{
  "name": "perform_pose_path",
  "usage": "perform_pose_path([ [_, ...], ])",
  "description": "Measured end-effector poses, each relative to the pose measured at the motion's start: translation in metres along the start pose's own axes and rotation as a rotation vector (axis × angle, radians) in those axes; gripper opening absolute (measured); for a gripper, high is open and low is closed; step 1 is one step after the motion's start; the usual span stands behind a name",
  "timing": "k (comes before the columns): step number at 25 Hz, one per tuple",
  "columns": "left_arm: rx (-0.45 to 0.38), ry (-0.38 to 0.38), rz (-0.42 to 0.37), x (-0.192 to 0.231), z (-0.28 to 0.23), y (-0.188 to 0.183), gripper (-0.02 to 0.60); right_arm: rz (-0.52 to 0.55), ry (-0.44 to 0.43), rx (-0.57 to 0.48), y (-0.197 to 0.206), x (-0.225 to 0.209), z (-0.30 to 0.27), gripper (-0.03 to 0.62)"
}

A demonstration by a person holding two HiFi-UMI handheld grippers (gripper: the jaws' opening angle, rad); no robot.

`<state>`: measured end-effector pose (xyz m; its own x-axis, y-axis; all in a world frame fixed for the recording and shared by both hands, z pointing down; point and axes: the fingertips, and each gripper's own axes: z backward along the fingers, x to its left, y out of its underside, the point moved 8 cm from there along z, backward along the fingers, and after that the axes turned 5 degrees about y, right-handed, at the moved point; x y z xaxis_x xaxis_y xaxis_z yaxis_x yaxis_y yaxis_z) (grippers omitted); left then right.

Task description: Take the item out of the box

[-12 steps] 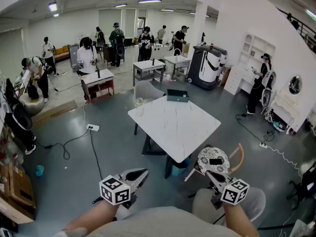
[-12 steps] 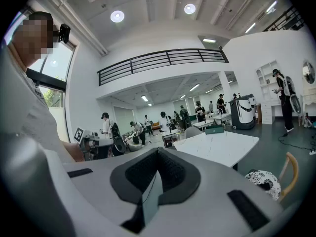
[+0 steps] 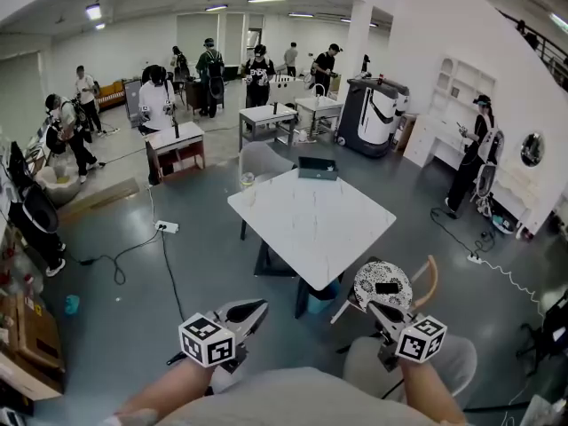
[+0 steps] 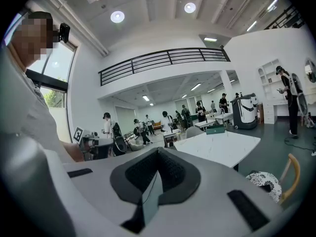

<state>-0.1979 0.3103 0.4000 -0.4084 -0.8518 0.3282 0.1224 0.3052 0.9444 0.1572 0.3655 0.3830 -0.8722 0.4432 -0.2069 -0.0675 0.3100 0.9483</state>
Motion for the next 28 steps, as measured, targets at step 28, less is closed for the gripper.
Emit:
perform_pose_path([
  [28, 0.025, 0.007, -0.020, -0.095, -0.107, 0.022, 0.000, -0.096, -0.025, -0.053, 0.008, -0.098, 0.092, 0.008],
])
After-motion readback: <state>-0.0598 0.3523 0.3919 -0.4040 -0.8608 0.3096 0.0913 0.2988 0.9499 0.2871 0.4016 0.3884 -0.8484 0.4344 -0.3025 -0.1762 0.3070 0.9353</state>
